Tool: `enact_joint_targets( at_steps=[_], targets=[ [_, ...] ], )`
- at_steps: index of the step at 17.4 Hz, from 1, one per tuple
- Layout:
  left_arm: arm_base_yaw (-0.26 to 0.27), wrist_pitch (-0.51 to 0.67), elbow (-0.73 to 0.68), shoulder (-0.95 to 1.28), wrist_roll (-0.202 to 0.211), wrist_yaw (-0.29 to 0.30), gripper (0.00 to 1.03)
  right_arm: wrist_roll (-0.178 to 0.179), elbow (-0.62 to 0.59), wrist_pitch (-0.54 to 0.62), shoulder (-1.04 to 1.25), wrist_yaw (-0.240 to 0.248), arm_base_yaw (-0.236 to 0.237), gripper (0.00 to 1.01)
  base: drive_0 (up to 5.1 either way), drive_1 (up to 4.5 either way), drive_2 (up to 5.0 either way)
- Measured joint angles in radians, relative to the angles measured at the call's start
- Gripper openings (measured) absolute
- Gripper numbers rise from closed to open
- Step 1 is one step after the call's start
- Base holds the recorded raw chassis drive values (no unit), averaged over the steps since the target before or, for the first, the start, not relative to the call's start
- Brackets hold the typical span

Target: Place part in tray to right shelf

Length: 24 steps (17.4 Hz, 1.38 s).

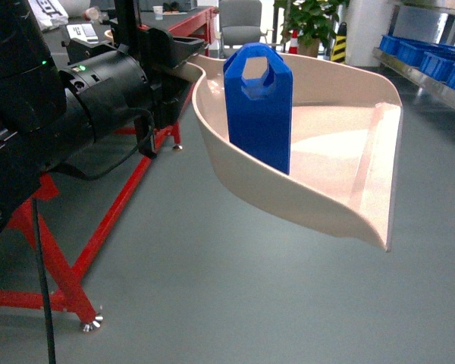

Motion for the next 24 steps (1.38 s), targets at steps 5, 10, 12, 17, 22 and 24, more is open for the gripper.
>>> enact_joint_targets(
  at_steps=[5, 10, 12, 17, 22, 24],
  targets=[
    [0.0, -0.004, 0.0, 0.0, 0.0, -0.001, 0.15, 0.0, 0.0, 0.001, 0.001, -0.003, 0.0, 0.98, 0.1, 4.21, -4.0],
    [0.0, -0.002, -0.001, 0.0, 0.0, -0.003, 0.15, 0.0, 0.0, -0.003, 0.002, -0.002, 0.0, 0.98, -0.1, 4.07, -4.2],
    [0.0, 0.003, -0.001, 0.0, 0.0, -0.002, 0.15, 0.0, 0.0, 0.001, -0.001, -0.003, 0.0, 0.98, -0.1, 4.06, -4.2],
    [-0.001, -0.004, -0.002, 0.0, 0.0, -0.002, 0.15, 0.0, 0.0, 0.003, 0.001, -0.003, 0.0, 0.98, 0.0, 4.12, -4.1],
    [0.0, 0.003, -0.002, 0.0, 0.0, -0.003, 0.15, 0.0, 0.0, 0.002, -0.001, -0.002, 0.0, 0.98, -0.1, 4.06, -4.2],
    [0.0, -0.001, -0.002, 0.0, 0.0, -0.001, 0.15, 0.0, 0.0, 0.004, 0.001, -0.003, 0.0, 0.98, 0.0, 4.15, -4.1]
  ],
)
